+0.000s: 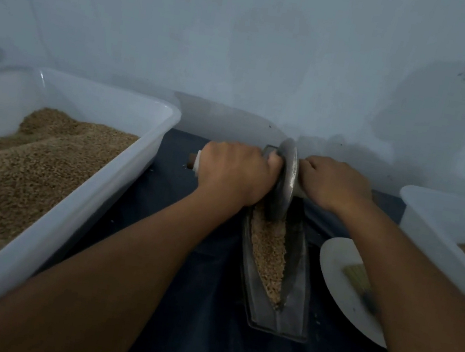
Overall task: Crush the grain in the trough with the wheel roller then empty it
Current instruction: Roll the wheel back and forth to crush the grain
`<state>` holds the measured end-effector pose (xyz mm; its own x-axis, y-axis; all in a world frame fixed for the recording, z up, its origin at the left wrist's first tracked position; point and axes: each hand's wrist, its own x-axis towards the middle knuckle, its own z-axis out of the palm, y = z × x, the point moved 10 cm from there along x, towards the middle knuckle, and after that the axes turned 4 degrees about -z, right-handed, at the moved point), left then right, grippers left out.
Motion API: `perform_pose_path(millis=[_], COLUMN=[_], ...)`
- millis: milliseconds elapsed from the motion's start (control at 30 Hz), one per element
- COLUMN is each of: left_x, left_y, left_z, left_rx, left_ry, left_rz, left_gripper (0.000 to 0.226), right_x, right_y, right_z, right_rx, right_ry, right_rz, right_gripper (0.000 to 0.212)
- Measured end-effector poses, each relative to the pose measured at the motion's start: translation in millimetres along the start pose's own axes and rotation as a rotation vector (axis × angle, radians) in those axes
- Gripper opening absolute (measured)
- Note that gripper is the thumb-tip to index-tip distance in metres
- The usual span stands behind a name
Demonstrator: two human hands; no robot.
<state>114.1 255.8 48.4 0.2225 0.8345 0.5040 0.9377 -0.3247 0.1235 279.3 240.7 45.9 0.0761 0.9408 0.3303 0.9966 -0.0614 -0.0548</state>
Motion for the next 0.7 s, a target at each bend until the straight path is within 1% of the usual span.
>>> perform_pose_path(millis=[100, 200, 333, 400, 533, 700], left_x=[-4.8, -12.4, -22.9, -27.7, -40.4, -51.2], left_y=[5.6, 11.9, 13.7, 14.6, 14.0, 14.2], left_z=[-7.7, -17.3, -24.0, -24.4, -29.4, -34.5], left_rx=[0.021, 0.02, 0.022, 0.042, 0.041, 0.031], left_ry=[0.015, 0.049, 0.078, 0.066, 0.081, 0.074], left_rz=[0.0, -0.011, -0.011, 0.01, 0.017, 0.045], left_gripper=[0.06, 0.049, 0.042, 0.043, 0.054, 0.058], right_x=[-5.0, -11.0, -23.1, -29.5, -38.9, -57.4], right_y=[1.0, 4.0, 3.3, 1.1, -1.8, -1.7], right_z=[1.9, 5.0, 0.9, -0.7, -2.4, -5.6], right_rx=[0.033, 0.057, 0.057, 0.069, 0.078, 0.056], right_ry=[-0.015, -0.034, 0.022, 0.04, 0.049, 0.094], right_rz=[-0.02, -0.036, -0.034, -0.028, -0.023, 0.007], right_gripper=[0.047, 0.042, 0.044, 0.048, 0.059, 0.054])
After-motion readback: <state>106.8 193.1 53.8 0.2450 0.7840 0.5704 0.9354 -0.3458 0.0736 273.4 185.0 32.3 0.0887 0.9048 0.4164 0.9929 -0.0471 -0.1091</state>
